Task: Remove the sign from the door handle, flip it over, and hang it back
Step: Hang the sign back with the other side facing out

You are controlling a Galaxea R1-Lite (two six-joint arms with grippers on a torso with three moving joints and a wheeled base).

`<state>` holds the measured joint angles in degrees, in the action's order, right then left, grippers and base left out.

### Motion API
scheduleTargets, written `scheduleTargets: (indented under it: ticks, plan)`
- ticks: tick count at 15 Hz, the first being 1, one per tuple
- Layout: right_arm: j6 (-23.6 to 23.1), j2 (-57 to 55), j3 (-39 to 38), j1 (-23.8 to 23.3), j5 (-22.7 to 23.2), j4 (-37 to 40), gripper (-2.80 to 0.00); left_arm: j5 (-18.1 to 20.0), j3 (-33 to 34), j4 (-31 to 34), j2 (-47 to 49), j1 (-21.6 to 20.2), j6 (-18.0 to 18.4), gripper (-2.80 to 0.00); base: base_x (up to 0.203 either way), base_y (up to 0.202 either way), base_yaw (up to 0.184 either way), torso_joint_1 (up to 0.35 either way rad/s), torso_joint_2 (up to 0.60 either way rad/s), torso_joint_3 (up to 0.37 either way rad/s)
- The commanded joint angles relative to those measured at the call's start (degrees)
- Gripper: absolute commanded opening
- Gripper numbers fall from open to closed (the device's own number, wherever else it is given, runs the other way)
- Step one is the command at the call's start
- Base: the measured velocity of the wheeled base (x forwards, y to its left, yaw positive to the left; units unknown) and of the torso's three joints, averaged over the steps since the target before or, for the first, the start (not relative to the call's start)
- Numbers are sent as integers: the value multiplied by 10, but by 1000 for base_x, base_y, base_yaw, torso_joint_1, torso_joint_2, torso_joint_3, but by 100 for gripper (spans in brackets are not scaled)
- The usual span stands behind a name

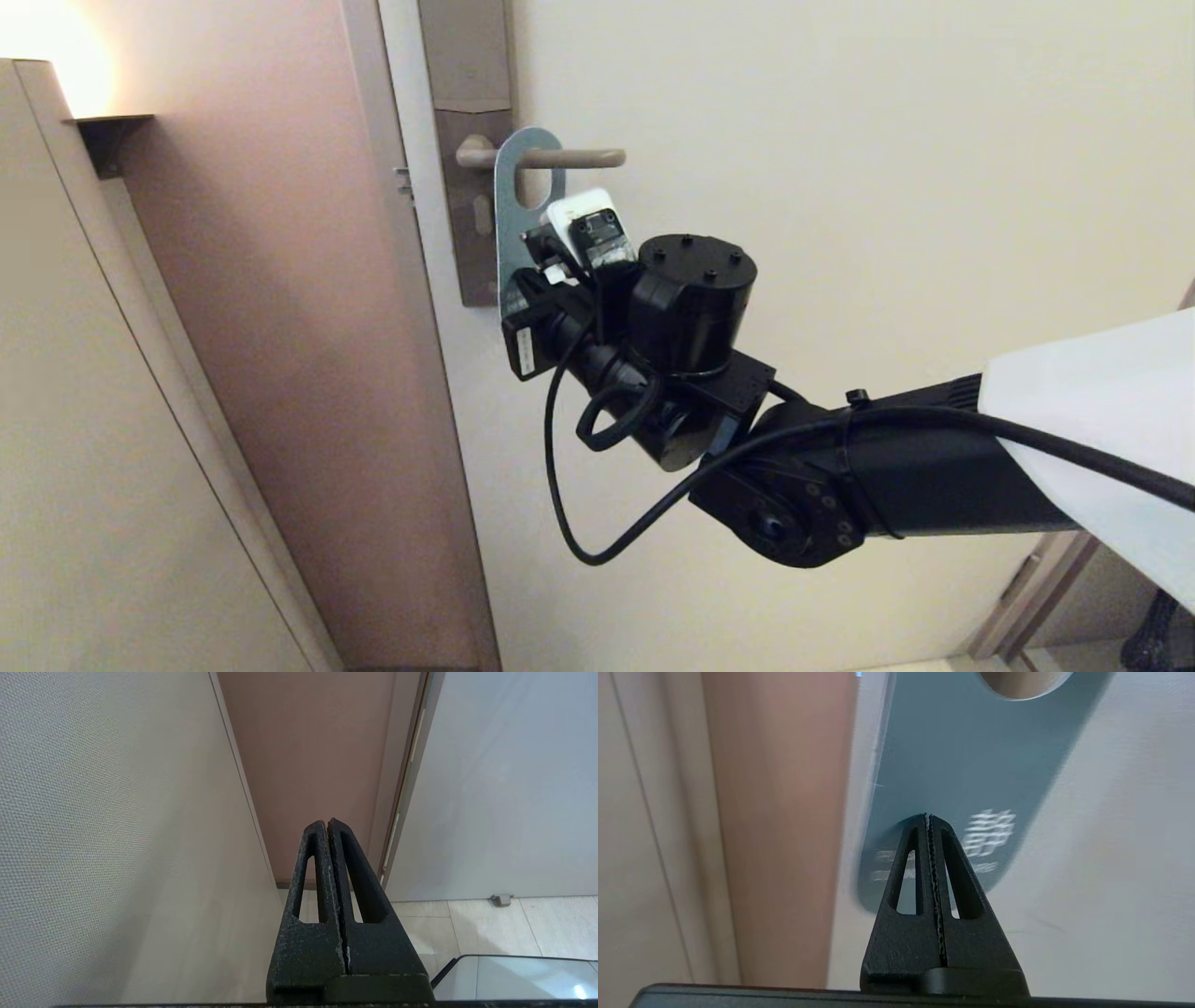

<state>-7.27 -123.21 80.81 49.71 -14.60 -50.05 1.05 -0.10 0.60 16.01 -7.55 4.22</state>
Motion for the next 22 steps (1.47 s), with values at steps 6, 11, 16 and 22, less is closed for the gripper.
scheduleTargets:
  ticks: [6,11,16,22]
  plan:
    - [1,-29,38,1,-19,-19,-280,0,0,0,1,0,0,-280,0,0,0,0,0,0]
    - [1,-49,69,7,-36,-20,-280,0,0,0,1,0,0,-280,0,0,0,0,0,0]
    - [1,-84,126,13,-36,-43,-280,0,0,-1,1,0,0,-280,0,0,0,0,0,0]
    - [8,-114,127,19,-51,-68,-280,0,0,0,1,0,0,-280,0,0,0,0,0,0]
